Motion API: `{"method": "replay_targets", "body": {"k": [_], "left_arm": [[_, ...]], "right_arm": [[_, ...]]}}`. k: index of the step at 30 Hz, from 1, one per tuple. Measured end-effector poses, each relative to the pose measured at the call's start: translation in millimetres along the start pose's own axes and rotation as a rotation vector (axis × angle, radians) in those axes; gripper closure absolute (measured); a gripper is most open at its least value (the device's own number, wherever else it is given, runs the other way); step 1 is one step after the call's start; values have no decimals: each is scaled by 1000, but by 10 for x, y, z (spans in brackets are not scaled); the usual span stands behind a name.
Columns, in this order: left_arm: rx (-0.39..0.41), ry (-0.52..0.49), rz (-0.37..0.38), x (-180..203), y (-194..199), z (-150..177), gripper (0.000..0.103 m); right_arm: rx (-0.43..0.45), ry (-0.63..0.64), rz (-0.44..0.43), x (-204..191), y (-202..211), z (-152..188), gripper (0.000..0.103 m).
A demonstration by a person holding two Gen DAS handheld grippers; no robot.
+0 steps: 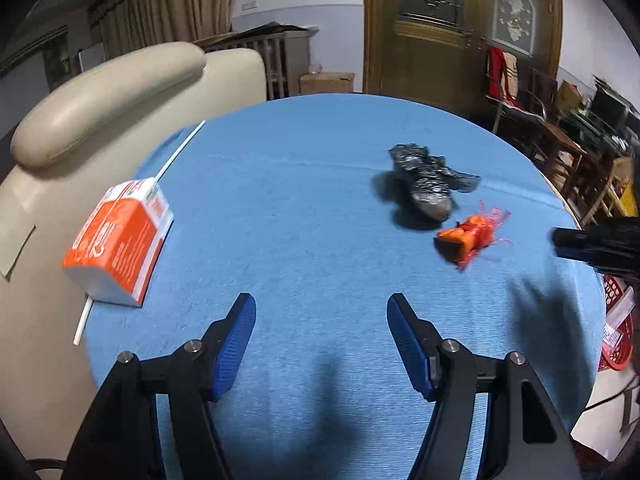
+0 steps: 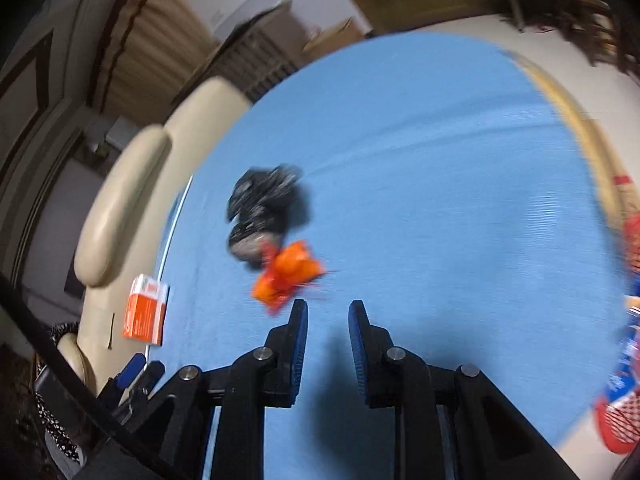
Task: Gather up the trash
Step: 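Move both tools back toward the black bag and orange mesh bag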
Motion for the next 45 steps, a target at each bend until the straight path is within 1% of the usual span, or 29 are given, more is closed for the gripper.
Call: {"method": "replay_targets", "body": {"k": [2,6,10,13,16,18,22,23,24,28,30,31,32,34,35,36,37,38,41,44,45], "left_arm": [[-3,9,-2,-57,-20,0,34],[3,23,-19,-197,-15,29,34],[3,54,-9,-315,-3,0,34],[10,58,-6,-345,-15,-67,34],[24,56,0,-348,-21,-178,34],[43,53,-1,-348,3,-263,34],[57,58,7,-334,35,-316,34],[54,59,10,-327,28,-310,34],[48,59,11,-320,14,-299,34],[36,54,3,-290,25,-259,34],[36,61,2,-306,41,-247,34],[34,66,4,-317,40,-250,34],[32,69,7,-317,42,-249,34],[27,76,10,-324,37,-253,34],[26,79,11,-323,37,-266,34],[27,80,15,-315,38,-286,34],[27,81,17,-316,41,-302,34],[30,80,21,-301,40,-335,34],[29,77,45,-229,-6,-435,34],[8,52,97,-39,-166,-576,34],[1,43,114,46,-242,-637,34]], "right_arm": [[-43,10,5,-196,-284,-21,78],[-118,-71,-16,-309,-670,-78,78],[-132,-150,-3,-336,-862,-161,78],[-119,-156,17,-386,-930,-235,78],[-106,-114,66,-469,-965,-291,78],[-115,-169,47,-448,-974,-321,78],[-125,-260,17,-346,-1019,-397,77],[-121,-274,18,-323,-1020,-408,74],[-120,-280,19,-302,-1017,-418,73],[-105,-305,28,-275,-1026,-507,73],[-96,-324,40,-236,-1047,-539,68],[-98,-328,49,-246,-1087,-539,56],[-81,-329,42,-245,-1099,-566,48],[-64,-288,66,-335,-1138,-587,45],[-58,-234,94,-391,-1154,-596,45],[-56,-200,102,-429,-1166,-595,46],[-51,-177,107,-449,-1174,-585,57],[-59,-162,106,-450,-1193,-560,66],[-38,-110,98,-506,-1178,-536,68],[-22,-95,73,-467,-1055,-511,68],[-8,-82,77,-434,-984,-502,69]]}}
Point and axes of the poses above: each gripper's, at about its wrist camera, not at the fingertips, and y roughly against the way its jaws point, x to its right, z to its underside, the point moved 8 cm from there along -y, roughly the way its jaws point, and after that the axes turned 5 degrees about z, right-handed, at the moved point
